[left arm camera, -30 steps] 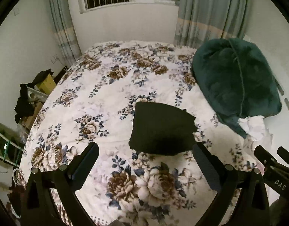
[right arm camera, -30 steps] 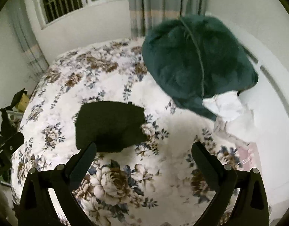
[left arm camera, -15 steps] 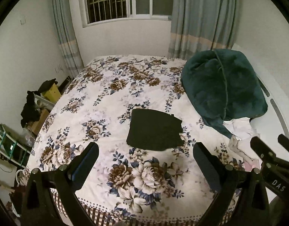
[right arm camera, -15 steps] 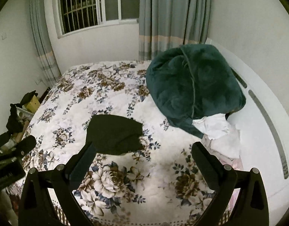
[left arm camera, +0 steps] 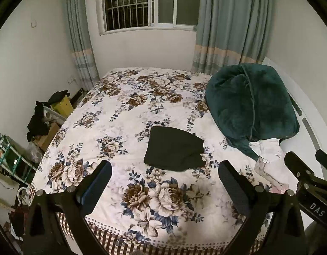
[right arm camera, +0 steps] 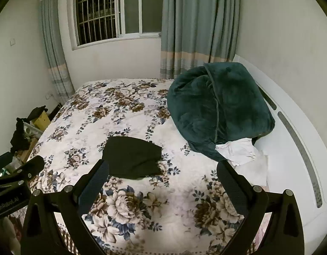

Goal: Fold small clothes

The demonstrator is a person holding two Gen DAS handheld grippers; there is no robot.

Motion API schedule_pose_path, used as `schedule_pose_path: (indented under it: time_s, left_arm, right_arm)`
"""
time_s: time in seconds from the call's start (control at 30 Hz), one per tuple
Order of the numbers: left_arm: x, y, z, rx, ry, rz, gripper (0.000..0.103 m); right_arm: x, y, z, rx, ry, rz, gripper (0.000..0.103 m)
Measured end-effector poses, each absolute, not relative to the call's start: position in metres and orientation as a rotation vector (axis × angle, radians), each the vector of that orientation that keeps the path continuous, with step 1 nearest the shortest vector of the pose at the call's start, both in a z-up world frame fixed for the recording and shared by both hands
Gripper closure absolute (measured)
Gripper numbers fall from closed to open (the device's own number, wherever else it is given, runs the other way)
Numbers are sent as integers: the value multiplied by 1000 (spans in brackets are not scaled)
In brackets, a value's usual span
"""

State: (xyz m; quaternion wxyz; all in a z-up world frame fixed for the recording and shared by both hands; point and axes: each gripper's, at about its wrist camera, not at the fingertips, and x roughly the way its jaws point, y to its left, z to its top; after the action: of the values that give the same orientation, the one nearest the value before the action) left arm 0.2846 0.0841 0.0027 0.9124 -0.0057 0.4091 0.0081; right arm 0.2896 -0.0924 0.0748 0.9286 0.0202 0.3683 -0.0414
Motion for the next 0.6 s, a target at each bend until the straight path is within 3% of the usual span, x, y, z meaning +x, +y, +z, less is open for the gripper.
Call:
schedule_pose_path:
  time_s: [0.6]
  left_arm:
    - [268,91,17,0,810,87,1]
  right_arm:
    - [278,-91,85,44,734,-71,0]
